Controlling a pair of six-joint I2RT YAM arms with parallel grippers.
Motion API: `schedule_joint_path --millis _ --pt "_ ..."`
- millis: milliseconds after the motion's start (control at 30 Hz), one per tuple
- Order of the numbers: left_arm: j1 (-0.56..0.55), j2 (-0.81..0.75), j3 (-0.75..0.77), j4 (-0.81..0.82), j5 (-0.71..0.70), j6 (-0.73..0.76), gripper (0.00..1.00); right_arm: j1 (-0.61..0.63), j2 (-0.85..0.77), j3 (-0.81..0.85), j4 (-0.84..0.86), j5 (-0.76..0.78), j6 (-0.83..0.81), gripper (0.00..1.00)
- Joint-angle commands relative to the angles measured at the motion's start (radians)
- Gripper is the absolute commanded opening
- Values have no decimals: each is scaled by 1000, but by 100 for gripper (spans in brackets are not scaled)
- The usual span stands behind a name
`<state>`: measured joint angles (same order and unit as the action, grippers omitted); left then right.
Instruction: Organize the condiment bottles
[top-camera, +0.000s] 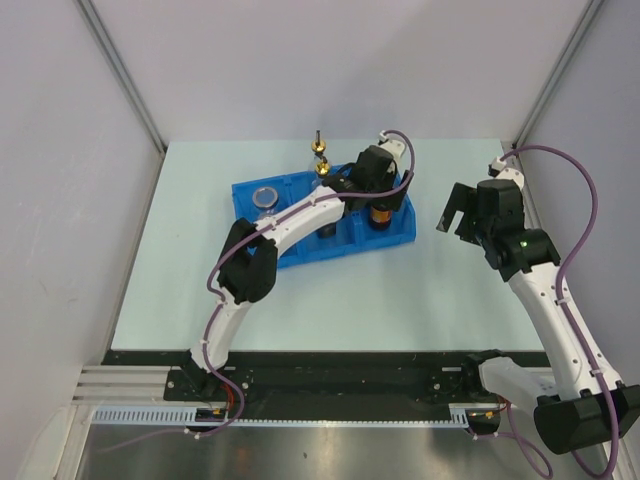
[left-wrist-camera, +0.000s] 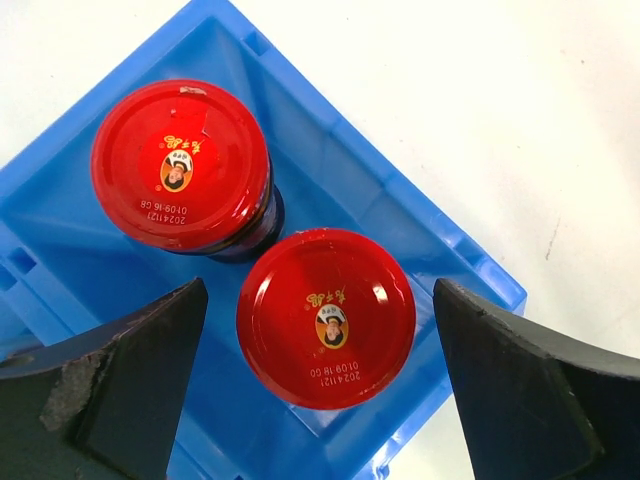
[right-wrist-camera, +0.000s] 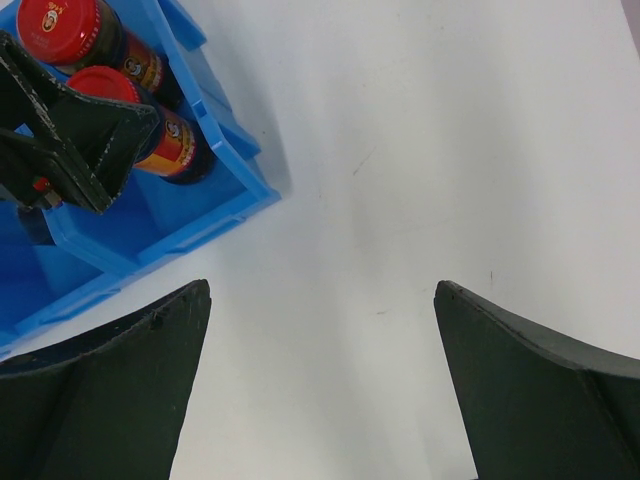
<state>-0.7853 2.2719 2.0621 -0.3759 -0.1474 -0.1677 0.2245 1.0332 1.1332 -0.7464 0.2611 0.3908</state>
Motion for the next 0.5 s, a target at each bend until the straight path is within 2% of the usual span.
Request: schedule_joint_path --millis 0,200,467 --pt "-26 -115 21 26 -53 54 100 -5 -27 4 2 3 8 100" --pt "-74 -213 -46 32 -141 103 100 -7 -19 -4 1 6 22 100" --pt "-124 -409 -259 38 -179 79 100 -8 -39 -29 12 9 34 100"
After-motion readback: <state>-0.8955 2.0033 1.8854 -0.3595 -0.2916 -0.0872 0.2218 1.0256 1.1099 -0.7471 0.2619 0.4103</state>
